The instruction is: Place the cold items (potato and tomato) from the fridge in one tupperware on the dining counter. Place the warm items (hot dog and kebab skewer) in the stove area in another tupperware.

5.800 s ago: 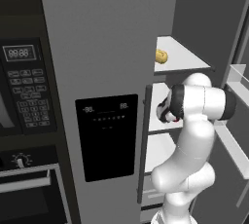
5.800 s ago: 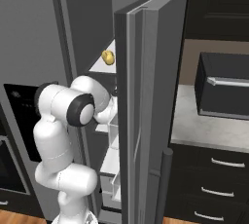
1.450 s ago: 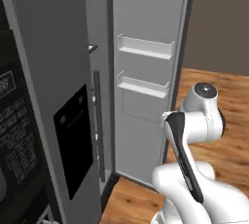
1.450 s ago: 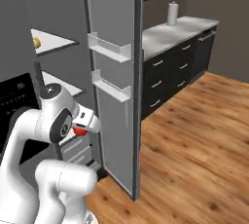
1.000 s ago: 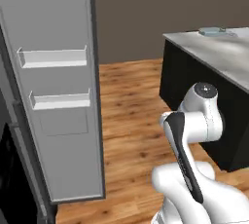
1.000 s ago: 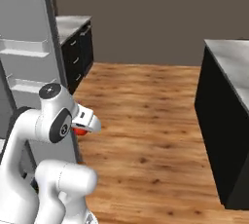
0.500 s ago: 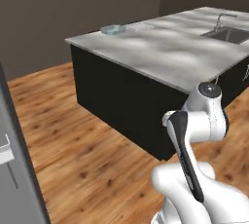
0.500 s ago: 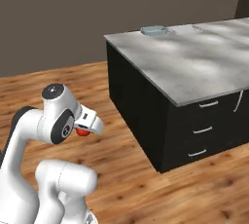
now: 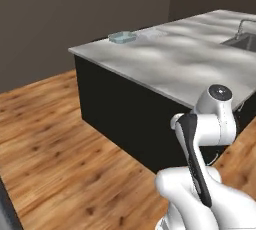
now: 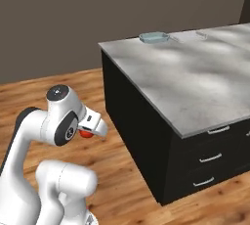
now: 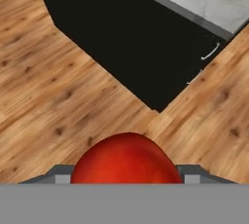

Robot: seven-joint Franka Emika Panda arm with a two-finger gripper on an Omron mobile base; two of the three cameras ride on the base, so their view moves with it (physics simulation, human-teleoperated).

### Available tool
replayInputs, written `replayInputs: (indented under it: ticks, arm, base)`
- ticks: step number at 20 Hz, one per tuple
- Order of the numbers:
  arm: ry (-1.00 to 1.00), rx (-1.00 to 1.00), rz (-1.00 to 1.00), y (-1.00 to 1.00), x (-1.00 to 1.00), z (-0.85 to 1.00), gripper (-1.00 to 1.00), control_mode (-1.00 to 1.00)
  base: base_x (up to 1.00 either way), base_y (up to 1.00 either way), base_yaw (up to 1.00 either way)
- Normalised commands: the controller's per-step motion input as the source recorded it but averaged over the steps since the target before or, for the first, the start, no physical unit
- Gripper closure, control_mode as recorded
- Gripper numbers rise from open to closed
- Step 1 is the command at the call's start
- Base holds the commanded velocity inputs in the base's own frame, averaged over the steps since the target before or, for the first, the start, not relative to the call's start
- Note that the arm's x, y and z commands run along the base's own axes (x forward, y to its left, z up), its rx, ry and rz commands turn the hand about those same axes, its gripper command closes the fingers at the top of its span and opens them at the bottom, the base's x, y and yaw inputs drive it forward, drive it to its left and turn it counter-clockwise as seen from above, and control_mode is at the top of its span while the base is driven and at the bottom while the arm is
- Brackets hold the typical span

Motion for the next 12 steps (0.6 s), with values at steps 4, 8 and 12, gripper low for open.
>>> replayInputs:
  ticks: [4,8,12]
  arm:
    - [0.00,0.00,0.00,0.00,0.00,0.00,1.00,1.00]
    - [0.00,0.00,0.00,0.00,0.00,0.00,1.00,1.00]
    - [0.00,0.00,0.00,0.00,0.00,0.00,1.00,1.00]
  base:
    - [1.00,0.00,0.00]
    - [1.00,0.07,0.00]
    - [1.00,0.34,-0.12]
